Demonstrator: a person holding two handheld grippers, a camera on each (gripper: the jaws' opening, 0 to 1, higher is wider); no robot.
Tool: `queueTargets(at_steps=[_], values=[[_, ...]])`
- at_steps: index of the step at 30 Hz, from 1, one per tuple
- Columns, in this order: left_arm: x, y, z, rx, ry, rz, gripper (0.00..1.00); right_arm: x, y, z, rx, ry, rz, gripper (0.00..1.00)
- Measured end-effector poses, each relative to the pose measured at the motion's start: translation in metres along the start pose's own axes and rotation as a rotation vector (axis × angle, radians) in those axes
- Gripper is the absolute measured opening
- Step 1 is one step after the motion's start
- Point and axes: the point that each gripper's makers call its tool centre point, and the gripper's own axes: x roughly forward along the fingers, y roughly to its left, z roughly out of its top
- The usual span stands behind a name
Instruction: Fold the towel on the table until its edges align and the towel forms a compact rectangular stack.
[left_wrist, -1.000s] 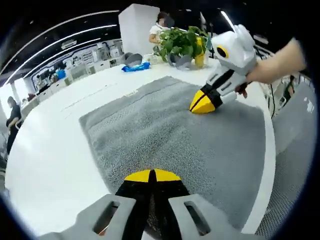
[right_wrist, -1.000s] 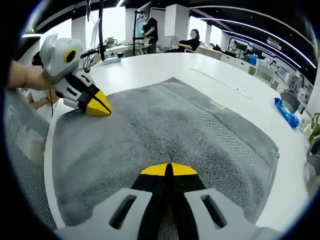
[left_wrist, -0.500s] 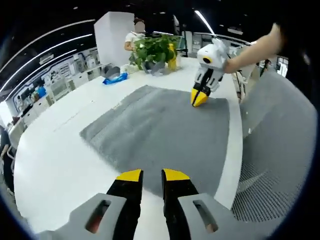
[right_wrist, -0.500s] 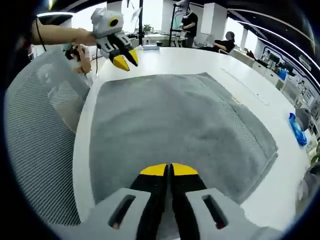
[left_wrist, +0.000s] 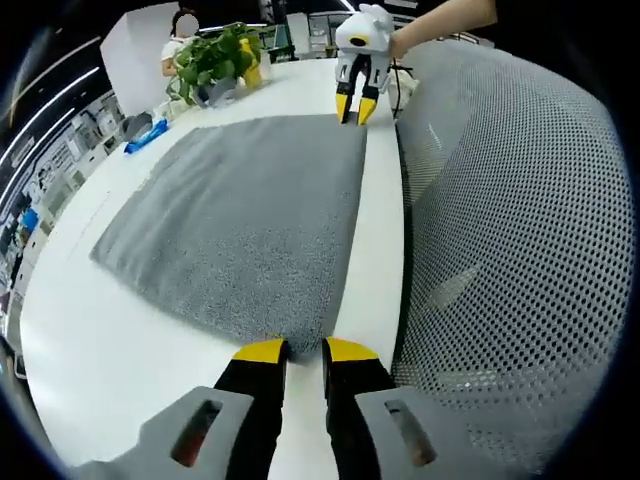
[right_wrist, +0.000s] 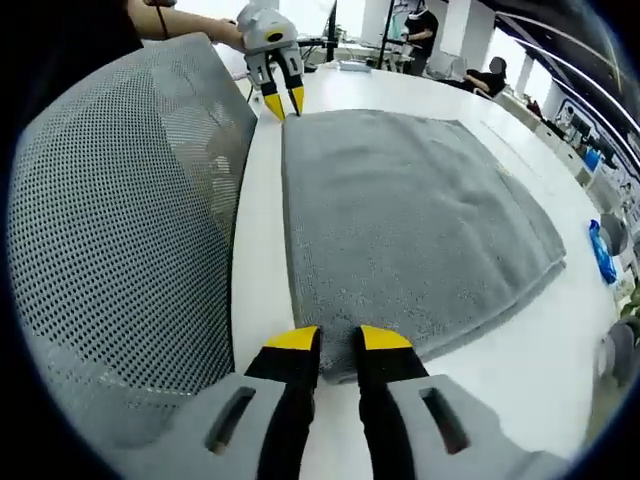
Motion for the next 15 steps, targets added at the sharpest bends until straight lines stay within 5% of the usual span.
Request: queueTargets(at_steps=[2,10,15], values=[[-0.001,0.0,0.0,0.007,-0.001,0.001,0.14,0.0,0.001,-0.001,0.048,-0.013,0.007,0.14],[-0.002,-0.002,-0.002,0.009,0.003,0.021,0.14,-0.003,0.012,-0.008,-0.021,0.008,0.007,0.22],[-0.003,-0.002,-0.003,-0.002,-0.001,0.03,0.14,-0.01,0.012,-0.014,-0.029,0.039,-0.045,0.15]])
